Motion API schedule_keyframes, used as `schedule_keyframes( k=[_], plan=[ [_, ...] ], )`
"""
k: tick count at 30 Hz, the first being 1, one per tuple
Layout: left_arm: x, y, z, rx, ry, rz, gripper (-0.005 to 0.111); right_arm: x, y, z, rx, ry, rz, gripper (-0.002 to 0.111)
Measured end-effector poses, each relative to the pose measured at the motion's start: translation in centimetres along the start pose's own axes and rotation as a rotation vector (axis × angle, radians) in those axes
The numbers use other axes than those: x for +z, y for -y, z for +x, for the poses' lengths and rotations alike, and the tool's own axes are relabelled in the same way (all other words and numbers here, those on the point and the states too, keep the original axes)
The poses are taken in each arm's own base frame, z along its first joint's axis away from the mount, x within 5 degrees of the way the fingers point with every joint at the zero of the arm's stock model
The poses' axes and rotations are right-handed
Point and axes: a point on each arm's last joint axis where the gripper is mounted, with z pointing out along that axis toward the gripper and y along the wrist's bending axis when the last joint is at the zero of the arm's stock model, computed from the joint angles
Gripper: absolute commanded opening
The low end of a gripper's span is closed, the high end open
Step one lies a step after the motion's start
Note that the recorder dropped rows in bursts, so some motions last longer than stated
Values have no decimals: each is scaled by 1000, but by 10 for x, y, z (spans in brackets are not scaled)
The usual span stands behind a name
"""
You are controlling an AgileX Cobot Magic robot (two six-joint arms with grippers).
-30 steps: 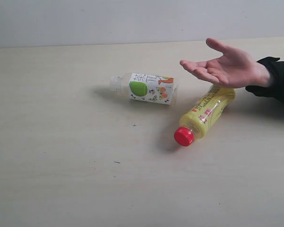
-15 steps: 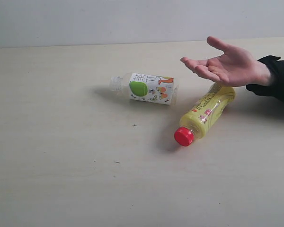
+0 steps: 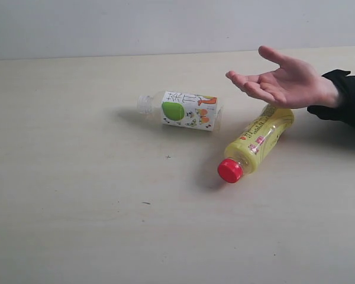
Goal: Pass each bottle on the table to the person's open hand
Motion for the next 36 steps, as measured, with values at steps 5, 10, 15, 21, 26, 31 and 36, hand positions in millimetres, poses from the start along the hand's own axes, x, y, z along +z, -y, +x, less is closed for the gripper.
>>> schedule_keyframes(
  k=[5, 10, 15, 21, 26, 31, 36],
  plan=[
    [0, 0, 0, 0, 1, 0, 0, 88, -5, -18, -144, -217, -3, 0],
    [0, 0, 0, 0, 1, 0, 0, 174, -8, 16, -598, -355, -240, 0],
    [0, 0, 0, 0, 1, 0, 0, 220, 8, 53, -1009, -514, -234, 0],
    [0, 0, 0, 0, 1, 0, 0, 253, -3, 71, -1292, -628, -34, 0],
    [0, 0, 0, 0, 1, 0, 0, 275, -18, 95, -1225, -816, 6, 0],
    [0, 0, 0, 0, 1, 0, 0, 288, -12, 105, -1176, -1067, 68, 0],
    [0, 0, 0, 0, 1, 0, 0, 282, -28, 130, -1134, -1330, -300, 0]
  ],
)
